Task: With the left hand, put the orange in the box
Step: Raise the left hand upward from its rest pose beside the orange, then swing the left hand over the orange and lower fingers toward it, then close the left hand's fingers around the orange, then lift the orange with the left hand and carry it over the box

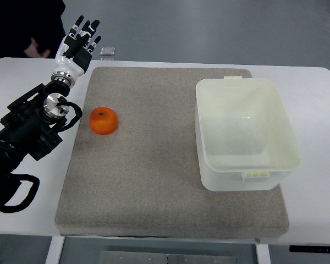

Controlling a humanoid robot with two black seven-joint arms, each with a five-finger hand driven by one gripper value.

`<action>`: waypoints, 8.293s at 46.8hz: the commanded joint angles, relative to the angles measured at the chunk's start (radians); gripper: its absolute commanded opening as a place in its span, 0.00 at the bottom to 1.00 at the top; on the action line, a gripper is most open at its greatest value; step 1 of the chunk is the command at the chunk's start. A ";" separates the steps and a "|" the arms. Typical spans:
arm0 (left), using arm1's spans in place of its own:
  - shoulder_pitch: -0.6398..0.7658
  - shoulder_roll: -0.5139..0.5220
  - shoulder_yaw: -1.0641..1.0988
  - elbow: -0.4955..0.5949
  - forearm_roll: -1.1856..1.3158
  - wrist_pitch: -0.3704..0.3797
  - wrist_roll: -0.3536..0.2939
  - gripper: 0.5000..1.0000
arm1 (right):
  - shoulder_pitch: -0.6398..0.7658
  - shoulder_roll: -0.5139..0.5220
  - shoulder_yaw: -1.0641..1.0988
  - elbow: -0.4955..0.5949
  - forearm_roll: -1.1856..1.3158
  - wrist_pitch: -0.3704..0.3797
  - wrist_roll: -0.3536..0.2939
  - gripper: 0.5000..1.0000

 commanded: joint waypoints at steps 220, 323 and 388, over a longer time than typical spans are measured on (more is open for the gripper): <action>-0.436 0.380 0.943 -0.503 1.638 -0.251 -0.247 0.95 | 0.000 0.000 0.000 0.000 0.000 0.000 0.000 0.85; -0.434 0.373 0.946 -0.610 1.806 -0.107 -0.247 0.00 | 0.000 0.000 0.000 0.000 0.000 0.000 0.000 0.85; -0.623 0.249 0.686 -0.678 1.726 -0.099 -0.247 0.00 | 0.000 0.000 0.000 0.000 0.000 0.000 0.000 0.85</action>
